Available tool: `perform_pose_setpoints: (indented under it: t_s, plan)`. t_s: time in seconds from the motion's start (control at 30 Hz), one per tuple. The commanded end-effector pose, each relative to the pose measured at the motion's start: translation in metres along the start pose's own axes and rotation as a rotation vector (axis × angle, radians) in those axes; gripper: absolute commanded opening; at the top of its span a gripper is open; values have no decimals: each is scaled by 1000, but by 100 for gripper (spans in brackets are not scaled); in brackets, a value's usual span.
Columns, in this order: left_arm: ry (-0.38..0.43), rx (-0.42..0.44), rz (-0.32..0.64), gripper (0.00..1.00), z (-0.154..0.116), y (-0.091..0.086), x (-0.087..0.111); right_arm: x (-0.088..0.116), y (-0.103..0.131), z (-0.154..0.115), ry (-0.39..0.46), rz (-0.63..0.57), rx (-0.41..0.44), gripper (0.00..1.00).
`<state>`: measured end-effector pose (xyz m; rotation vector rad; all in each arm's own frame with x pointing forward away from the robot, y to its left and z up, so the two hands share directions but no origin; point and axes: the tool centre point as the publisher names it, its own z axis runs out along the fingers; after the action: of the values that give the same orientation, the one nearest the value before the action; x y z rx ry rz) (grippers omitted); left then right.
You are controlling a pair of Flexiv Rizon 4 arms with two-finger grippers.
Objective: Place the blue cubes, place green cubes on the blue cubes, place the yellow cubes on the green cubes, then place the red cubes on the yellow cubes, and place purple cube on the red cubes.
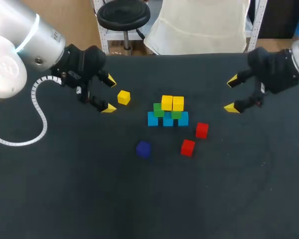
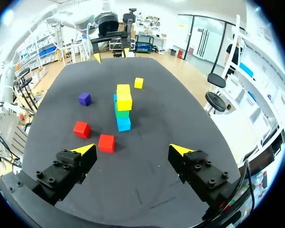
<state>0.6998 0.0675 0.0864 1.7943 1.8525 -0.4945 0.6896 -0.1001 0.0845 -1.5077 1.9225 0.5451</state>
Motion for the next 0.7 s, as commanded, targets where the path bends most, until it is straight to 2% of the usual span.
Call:
perform_pose_setpoints:
  t_s: [0.03, 0.27, 0.4, 0.53, 0.7]
  plan:
    - [25, 15, 51, 100, 3, 7, -1, 1, -1, 0, -7, -1, -2, 100]
    - [74, 80, 242, 100, 18, 36, -14, 1, -1, 0, -7, -1, -2, 100]
    - [108, 136, 355, 100, 32, 52, -15, 1, -1, 0, -7, -1, -2, 100]
    - [141, 165, 423, 100, 40, 65, -7, 1, -1, 0, -7, -1, -2, 100]
    - [139, 177, 451, 100, 43, 81, 10, 1, -1, 0, -7, -1, -2, 100]
